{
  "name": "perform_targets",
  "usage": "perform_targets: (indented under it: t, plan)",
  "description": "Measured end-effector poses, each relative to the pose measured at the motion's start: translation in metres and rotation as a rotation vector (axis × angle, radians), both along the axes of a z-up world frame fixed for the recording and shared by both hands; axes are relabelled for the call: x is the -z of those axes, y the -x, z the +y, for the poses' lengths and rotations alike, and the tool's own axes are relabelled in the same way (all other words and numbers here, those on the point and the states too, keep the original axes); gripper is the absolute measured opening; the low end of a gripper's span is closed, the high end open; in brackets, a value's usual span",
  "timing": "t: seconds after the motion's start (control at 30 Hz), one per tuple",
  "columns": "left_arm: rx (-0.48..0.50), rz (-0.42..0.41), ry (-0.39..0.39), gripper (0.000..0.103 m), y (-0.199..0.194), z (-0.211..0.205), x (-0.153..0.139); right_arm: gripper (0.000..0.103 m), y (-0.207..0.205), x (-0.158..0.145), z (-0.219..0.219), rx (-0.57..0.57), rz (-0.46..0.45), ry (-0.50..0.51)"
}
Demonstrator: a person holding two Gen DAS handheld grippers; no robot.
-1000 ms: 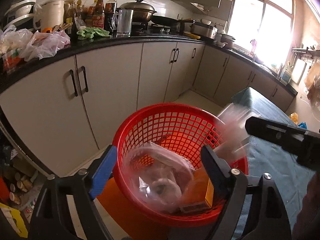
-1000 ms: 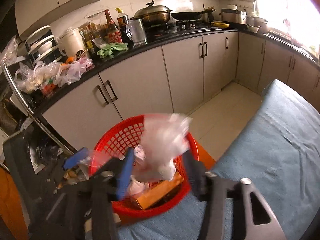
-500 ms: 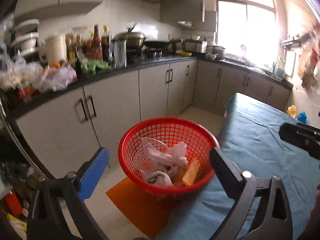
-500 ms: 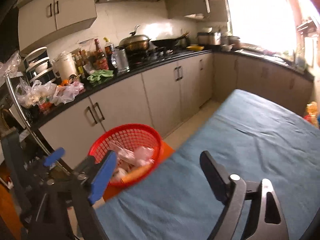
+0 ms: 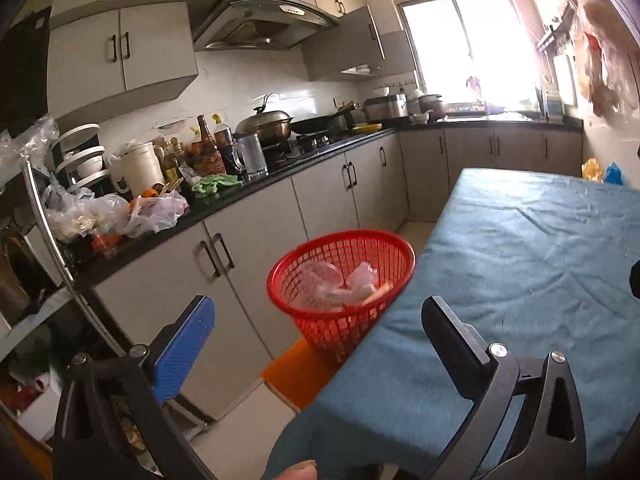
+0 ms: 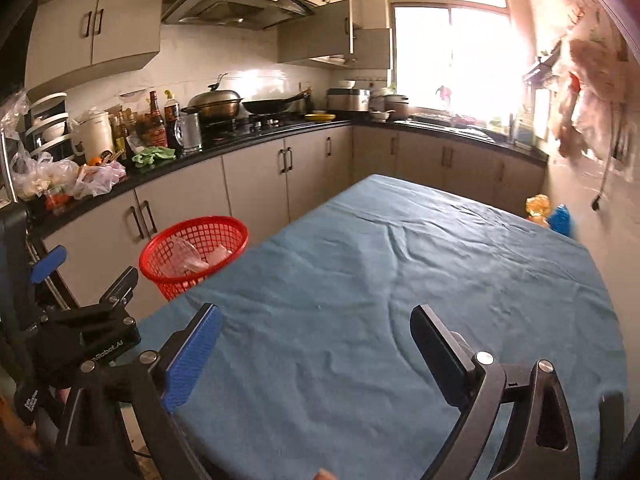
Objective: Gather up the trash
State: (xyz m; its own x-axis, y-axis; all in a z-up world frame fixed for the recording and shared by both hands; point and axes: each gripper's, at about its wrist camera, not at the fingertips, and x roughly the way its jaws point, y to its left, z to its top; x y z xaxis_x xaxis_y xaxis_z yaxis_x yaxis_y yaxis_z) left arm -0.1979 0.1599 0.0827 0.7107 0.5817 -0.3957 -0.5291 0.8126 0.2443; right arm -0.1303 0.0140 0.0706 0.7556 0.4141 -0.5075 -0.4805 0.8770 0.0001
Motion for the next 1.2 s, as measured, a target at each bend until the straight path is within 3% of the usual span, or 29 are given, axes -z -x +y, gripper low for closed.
perform_targets:
  t: [0.17,0.3,1.2]
  plan:
    - [0.012,0.020,-0.030,0.103,0.007,-0.011,0.004,0.097,0.028,0.008,-0.001,0.024,-0.027,0.050]
    - [0.034,0.015,0.004,0.103,0.009,-0.013,0.005,0.097,0.043,0.011,-0.002,0.051,-0.071,0.098]
    - [0.006,0.053,0.054,0.103,0.003,0.000,0.016,0.098,0.048,0.016,0.006,0.076,-0.076,0.177]
